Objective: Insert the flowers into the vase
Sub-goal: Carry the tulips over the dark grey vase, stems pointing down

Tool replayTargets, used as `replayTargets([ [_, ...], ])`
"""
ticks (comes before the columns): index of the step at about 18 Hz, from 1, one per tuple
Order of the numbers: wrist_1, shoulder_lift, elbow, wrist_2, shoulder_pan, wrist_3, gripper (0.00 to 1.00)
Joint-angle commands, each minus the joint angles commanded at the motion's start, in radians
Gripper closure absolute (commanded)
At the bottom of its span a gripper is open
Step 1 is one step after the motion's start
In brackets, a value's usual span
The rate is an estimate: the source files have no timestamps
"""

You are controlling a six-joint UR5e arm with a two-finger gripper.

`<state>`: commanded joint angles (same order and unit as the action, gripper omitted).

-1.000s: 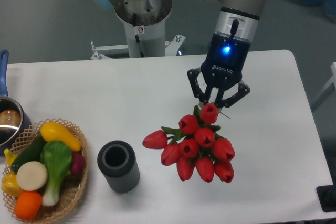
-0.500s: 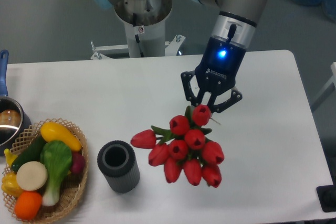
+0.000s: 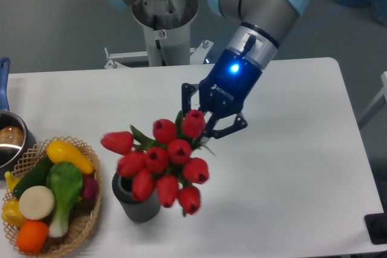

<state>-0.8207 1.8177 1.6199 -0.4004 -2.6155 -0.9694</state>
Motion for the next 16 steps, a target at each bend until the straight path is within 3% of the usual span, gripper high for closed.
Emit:
replayTargets([
  [5,0.002,0.017,0.011,0.095,0.038,-0.127,0.83],
  [12,0.003,0.025,0.037,0.210,0.043,-0.184,0.83],
  [16,0.002,0.037,0.080,0.337,0.046,-0.262,0.83],
])
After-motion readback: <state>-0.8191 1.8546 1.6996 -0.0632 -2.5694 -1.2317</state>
